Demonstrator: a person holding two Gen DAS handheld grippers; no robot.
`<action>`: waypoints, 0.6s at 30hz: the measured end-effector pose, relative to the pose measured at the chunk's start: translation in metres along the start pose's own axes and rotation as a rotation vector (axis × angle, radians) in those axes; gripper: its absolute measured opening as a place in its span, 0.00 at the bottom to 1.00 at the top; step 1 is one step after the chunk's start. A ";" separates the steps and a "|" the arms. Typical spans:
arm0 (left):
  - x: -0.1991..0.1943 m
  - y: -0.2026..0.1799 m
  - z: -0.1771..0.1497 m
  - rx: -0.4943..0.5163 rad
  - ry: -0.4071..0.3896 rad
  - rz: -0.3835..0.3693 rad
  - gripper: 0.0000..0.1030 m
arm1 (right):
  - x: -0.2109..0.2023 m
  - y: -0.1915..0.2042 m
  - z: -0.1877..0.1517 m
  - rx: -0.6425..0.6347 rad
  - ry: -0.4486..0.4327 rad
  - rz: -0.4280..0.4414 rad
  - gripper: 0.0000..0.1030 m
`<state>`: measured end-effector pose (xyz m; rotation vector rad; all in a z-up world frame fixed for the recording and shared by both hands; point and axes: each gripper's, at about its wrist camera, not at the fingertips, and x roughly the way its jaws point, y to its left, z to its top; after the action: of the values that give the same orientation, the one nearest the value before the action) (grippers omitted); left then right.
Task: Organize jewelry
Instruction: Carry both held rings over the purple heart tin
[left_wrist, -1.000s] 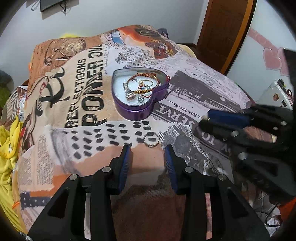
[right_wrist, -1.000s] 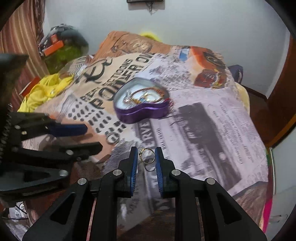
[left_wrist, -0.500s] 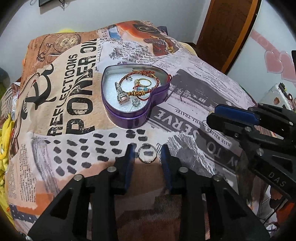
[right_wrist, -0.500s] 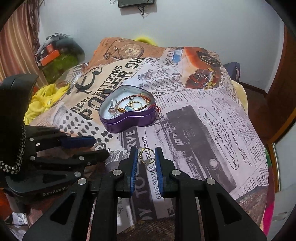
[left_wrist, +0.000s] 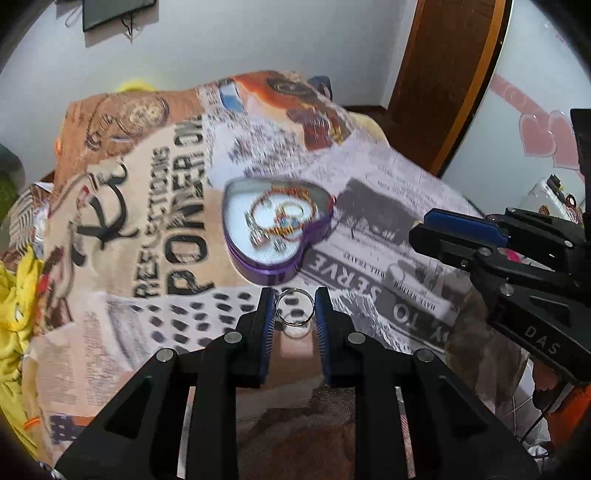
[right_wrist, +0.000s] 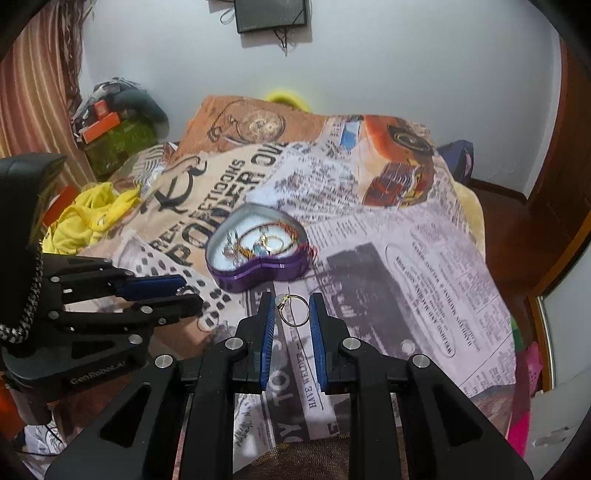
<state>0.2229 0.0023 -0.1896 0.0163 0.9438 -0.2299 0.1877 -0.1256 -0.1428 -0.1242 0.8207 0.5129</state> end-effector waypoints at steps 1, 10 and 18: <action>-0.007 0.001 0.002 0.002 -0.017 0.006 0.20 | -0.002 0.001 0.002 -0.001 -0.006 0.000 0.16; -0.045 0.014 0.021 -0.023 -0.123 0.027 0.20 | -0.019 0.008 0.021 -0.006 -0.076 0.010 0.16; -0.053 0.015 0.037 -0.012 -0.176 0.026 0.20 | -0.023 0.012 0.036 -0.020 -0.120 0.021 0.16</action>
<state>0.2256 0.0222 -0.1265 -0.0024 0.7692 -0.1984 0.1928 -0.1133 -0.1012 -0.1023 0.7008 0.5430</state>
